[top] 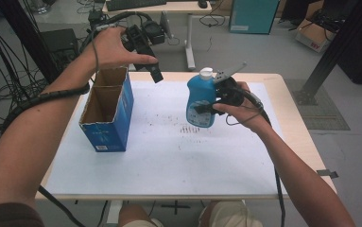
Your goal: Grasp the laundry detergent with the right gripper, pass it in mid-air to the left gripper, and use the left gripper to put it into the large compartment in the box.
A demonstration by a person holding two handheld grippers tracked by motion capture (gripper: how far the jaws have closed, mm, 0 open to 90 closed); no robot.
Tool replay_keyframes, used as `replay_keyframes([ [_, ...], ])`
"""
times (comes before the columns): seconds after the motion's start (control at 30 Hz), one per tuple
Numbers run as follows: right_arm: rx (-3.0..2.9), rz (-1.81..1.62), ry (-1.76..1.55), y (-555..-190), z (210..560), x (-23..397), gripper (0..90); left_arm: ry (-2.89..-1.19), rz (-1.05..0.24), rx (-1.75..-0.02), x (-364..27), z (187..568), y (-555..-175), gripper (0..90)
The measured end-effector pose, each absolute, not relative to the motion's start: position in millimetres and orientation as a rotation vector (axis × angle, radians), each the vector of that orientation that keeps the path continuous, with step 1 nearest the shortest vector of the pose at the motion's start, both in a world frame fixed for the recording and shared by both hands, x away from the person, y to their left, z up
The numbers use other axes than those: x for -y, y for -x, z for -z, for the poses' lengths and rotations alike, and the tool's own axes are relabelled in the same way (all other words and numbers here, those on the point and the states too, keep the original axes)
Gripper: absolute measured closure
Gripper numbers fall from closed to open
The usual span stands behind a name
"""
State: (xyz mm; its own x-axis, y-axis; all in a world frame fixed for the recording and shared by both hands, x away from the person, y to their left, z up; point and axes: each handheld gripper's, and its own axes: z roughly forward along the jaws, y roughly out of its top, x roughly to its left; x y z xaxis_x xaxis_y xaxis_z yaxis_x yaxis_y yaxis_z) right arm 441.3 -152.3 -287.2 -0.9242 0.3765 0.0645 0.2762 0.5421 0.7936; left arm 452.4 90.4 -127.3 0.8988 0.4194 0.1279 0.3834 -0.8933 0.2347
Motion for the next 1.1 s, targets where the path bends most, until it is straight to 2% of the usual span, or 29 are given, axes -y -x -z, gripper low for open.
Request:
replay_keyframes([
  [0.37, -2.722, -1.326, -0.415, -455, 273, 109, 44.1, -2.928, -0.228, -0.438, -81, 117, -439, 5.6],
  [0.6, -2.751, -1.336, -0.281, -455, 275, 81, 44.0, -2.982, -0.154, -0.39, -71, 127, -437, 5.3],
  [0.63, -2.754, -1.337, -0.268, -454, 275, 78, 44.1, -3.014, -0.151, -0.337, -69, 128, -439, 5.3],
  [0.7, -2.762, -1.349, -0.247, -453, 276, 72, 44.1, -2.982, -0.14, -0.357, -66, 133, -436, 5.3],
  [0.73, -2.761, -1.362, -0.236, -453, 277, 68, 44.1, -3.02, -0.128, -0.303, -66, 132, -437, 5.3],
  [0.77, -2.758, -1.372, -0.221, -452, 278, 66, 44.0, -2.978, -0.114, -0.359, -64, 137, -433, 5.3],
  [0.8, -2.757, -1.379, -0.204, -451, 279, 63, 44.1, -3.027, -0.126, -0.29, -63, 136, -435, 5.3],
  [1.1, -2.765, -1.395, -0.149, -443, 277, 51, 44.0, -3.046, -0.083, -0.259, -60, 142, -427, 5.3],
])
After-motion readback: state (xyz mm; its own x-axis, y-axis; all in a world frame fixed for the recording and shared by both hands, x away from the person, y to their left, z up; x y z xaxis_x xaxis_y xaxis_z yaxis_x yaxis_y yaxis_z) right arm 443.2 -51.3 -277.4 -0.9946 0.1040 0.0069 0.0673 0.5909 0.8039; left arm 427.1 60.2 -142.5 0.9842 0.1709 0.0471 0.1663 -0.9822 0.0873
